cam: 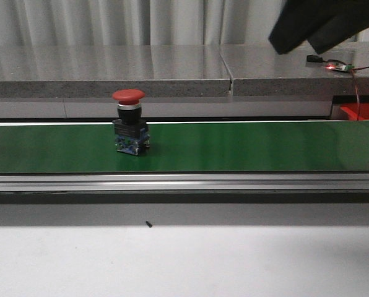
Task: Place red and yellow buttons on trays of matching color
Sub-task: 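Lower the right gripper onto the red button on the belt, grasp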
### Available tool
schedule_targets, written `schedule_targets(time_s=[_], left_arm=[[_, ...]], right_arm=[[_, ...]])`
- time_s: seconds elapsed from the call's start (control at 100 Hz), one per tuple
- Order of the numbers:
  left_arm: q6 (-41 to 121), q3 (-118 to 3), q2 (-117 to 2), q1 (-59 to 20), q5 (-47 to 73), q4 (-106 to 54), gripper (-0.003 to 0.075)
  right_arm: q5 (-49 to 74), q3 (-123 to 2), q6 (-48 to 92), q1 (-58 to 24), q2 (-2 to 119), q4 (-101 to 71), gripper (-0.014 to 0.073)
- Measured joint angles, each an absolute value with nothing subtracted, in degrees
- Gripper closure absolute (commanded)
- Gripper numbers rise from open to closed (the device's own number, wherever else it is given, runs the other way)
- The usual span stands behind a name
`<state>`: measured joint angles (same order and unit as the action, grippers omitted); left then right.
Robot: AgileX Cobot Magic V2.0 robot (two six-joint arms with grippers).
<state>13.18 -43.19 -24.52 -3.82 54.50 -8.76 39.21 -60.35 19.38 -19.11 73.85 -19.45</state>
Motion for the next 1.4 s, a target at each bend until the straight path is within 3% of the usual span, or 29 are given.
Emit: schedule_targets(time_s=[0.5, 0.85, 1.4], left_arm=[[13.2, -43.2, -24.5, -3.8, 54.5, -8.8, 0.0739], [13.2, -43.2, -24.5, -3.8, 54.5, -8.8, 0.0739], [13.2, -43.2, -24.5, -3.8, 54.5, -8.8, 0.0739]], right_arm=[[48.1, -73.8, 19.9, -20.4, 85.3, -19.4, 0.0021], [48.4, -76.6, 23.1, -26.2, 92.5, -19.3, 0.0021], [47.5, -83.5, 24.4, -26.3, 102.6, -19.5, 0.0022]])
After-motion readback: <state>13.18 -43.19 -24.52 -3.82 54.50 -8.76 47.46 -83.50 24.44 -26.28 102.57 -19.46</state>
